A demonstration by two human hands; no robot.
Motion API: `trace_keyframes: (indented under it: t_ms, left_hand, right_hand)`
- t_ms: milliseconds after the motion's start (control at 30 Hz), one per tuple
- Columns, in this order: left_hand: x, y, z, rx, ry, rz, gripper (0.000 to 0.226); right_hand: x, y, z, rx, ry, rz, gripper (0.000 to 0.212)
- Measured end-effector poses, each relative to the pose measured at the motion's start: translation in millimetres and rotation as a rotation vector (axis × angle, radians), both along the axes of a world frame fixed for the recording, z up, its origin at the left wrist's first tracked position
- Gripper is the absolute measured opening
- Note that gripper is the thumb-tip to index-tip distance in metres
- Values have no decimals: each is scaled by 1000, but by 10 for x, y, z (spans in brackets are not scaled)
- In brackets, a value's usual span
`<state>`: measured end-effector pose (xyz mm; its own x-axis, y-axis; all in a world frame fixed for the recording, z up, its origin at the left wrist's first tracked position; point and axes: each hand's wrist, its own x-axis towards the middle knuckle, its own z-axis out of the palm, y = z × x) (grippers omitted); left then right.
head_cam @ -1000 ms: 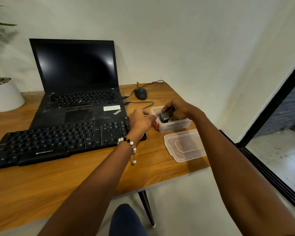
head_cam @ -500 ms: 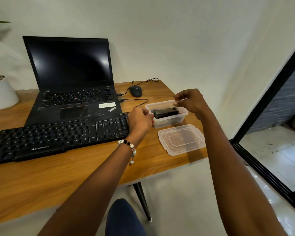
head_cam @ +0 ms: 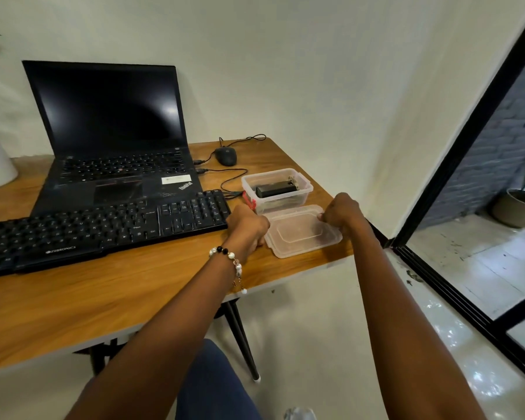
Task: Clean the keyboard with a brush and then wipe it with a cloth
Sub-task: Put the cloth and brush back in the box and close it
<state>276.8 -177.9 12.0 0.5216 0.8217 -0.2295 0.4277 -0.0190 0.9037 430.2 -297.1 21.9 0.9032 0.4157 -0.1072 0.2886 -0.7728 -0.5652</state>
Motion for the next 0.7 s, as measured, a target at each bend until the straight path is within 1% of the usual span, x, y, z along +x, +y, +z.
trace_keyframes:
  t_ms: [133, 200, 267, 367, 433, 467, 533, 567, 600, 667, 700]
  left_hand:
    - [-76, 102, 238, -115, -135, 20, 20]
    - [-98, 187, 408, -116, -236, 40, 15]
    - [-105, 277, 555, -107, -342, 68, 8]
    - [-70, 444, 683, -90, -472, 93, 11]
    - [-12, 553, 737, -86, -520, 79, 11]
    - [23, 605, 747, -96, -531, 74, 13]
    - [93, 688, 714, -110, -521, 91, 15]
    - [126, 714, 675, -103, -500, 106, 15]
    - [165, 739, 615, -87, -468, 120, 13]
    - [214, 730, 502, -44, -401, 116, 7]
    - [246, 725, 437, -17, -377, 113, 9]
  right_hand:
    - [94, 24, 236, 186, -4, -79, 34]
    - [115, 61, 386, 391, 32, -87, 23]
    - [81, 126, 537, 645, 137, -81, 13]
    - [9, 270, 730, 975, 319, -43, 18]
    - [47, 369, 774, 1182, 451, -14, 24]
    - [88, 416, 768, 1247, 499, -14, 27]
    - [169, 507, 698, 1250, 504, -39, 23]
    - [221, 553, 641, 1220, 473, -47, 19]
    - [275, 600, 571, 1169, 424, -42, 18]
    - [344, 651, 435, 1034, 305, 3, 26]
    - [378, 668, 369, 969, 248, 33, 29]
